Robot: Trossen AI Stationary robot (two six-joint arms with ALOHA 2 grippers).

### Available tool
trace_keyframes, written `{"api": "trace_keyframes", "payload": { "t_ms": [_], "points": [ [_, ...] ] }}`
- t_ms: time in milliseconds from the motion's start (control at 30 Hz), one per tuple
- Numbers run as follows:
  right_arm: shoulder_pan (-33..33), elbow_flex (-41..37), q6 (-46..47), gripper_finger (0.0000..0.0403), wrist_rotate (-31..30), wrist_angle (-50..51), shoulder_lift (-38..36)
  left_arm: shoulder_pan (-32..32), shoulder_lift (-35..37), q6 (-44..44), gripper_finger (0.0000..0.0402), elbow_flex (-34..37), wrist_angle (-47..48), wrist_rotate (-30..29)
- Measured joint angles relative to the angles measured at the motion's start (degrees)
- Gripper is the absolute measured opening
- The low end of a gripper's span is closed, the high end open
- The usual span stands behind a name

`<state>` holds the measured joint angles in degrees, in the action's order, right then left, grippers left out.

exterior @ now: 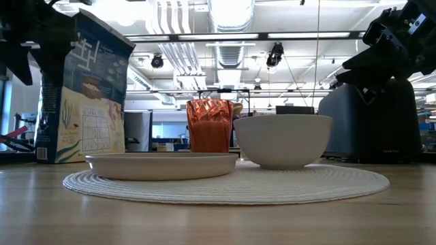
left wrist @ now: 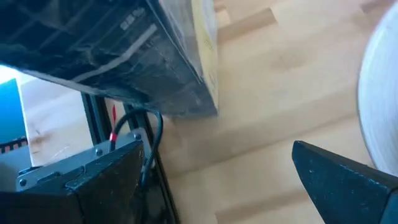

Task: Arrange a breakfast setting
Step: Pour the cereal from the cereal box into the white bowl

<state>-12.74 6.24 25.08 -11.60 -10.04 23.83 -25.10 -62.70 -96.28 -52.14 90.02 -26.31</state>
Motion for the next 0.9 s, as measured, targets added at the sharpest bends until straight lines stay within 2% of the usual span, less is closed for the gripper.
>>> {"api": "trace_keyframes", "payload": {
  "t_ms": [233,467,700,900],
  "points": [
    [0.01,0.00,0.00,0.0128,-0.02,-0.02,0.01,0.00,0.02,-5.85,0.0391,3.33,0.04,-1.60],
    [0.00,-0.02,0.00,0.0128,0.00,-0.01,0.00,0.65,-0.22,-6.42,0.0391,3.32,0.00,-2.35],
    [0.01,-0.02,0.00,0.0128,0.00,-0.01,0.00,1.95,-0.90,-5.32,0.0391,3.06,-0.03,-12.54],
    [0.01,-0.02,0.00,0.0128,0.00,-0.02,-0.01,2.25,-3.20,-5.28,0.0391,2.96,-1.16,-14.47]
  ]
}}
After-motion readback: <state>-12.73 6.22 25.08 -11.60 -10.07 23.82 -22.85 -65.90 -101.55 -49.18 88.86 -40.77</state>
